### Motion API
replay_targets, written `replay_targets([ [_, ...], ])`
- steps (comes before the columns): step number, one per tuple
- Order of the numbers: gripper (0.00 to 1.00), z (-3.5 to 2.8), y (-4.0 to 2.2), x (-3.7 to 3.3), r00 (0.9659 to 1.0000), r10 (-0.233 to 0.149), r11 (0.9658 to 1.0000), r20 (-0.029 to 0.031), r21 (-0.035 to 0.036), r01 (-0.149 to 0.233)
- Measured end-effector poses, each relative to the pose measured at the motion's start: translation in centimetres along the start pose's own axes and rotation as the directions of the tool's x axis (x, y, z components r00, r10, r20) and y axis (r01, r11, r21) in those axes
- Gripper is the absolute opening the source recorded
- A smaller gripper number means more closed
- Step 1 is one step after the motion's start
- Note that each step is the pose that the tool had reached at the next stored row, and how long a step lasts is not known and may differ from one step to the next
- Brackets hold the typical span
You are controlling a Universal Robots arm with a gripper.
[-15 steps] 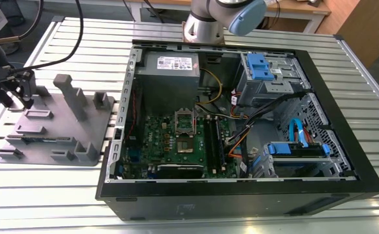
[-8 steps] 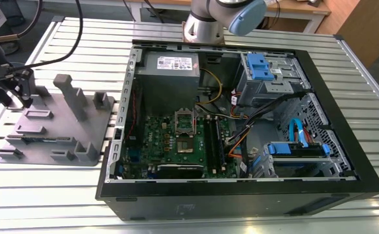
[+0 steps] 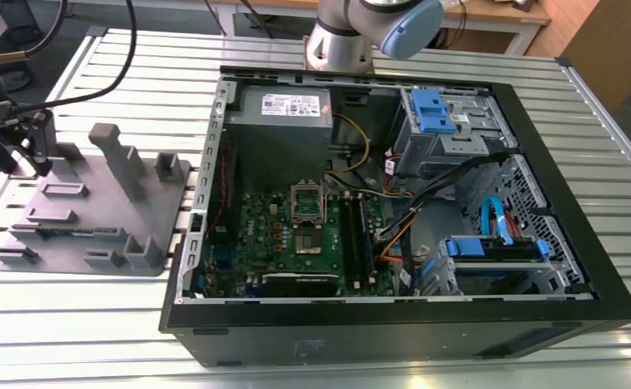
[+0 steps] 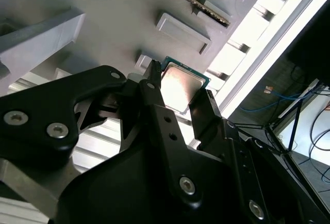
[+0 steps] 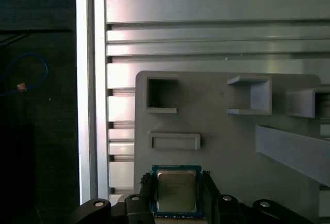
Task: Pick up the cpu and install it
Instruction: 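Pick up the cpu and move it towards the insertion slot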
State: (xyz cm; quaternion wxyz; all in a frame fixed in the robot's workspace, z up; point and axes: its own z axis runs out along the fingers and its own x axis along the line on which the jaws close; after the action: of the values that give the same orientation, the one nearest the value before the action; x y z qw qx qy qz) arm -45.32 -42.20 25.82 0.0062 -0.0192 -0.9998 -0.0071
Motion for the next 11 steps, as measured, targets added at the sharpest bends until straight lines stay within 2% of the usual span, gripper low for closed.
replay_targets([
  [11, 0.47, -0.64, 0.01, 0.01, 1.0, 0.0, 1.0, 0.0001, -0.0001, 0.0],
])
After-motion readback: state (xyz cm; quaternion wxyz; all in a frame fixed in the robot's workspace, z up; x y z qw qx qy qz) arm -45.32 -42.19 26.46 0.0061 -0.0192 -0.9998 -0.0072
